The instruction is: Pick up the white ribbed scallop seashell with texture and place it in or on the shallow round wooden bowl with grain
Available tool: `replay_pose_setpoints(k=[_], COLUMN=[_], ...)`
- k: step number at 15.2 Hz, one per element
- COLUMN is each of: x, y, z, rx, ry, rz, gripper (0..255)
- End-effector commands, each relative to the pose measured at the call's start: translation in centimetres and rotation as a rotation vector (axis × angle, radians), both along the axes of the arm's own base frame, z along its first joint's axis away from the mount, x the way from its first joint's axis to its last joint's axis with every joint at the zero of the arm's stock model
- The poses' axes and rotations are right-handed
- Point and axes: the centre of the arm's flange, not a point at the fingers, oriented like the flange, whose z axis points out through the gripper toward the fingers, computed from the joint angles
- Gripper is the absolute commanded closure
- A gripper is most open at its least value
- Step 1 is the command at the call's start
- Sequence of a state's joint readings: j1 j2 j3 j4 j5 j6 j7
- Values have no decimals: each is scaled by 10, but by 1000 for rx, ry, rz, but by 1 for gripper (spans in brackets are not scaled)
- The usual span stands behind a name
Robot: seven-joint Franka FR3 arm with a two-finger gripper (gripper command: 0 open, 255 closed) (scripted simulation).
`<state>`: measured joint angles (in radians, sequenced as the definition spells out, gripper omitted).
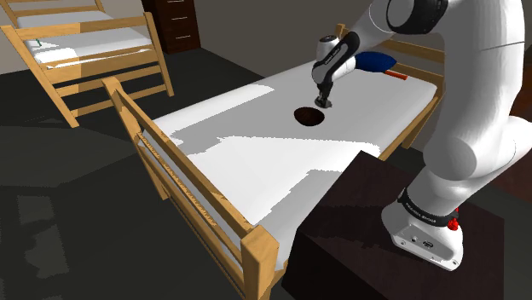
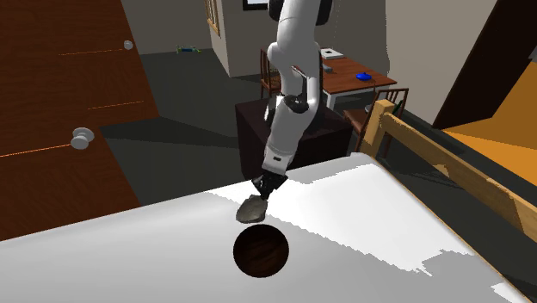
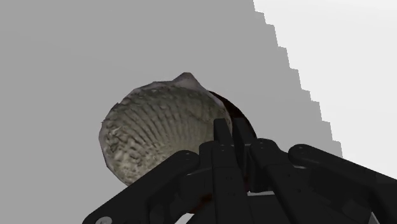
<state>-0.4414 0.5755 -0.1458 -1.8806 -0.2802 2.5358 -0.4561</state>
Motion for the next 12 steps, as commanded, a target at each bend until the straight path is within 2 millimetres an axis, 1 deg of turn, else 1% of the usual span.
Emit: replay_pose_setpoints(k=[1, 5, 12], x=[27, 77, 77], y=[-2, -5, -5], z=[3, 12, -25], rx=[1, 1, 1], ry=[0, 0, 0], rz=[-1, -1, -1], gripper=[255, 255, 255])
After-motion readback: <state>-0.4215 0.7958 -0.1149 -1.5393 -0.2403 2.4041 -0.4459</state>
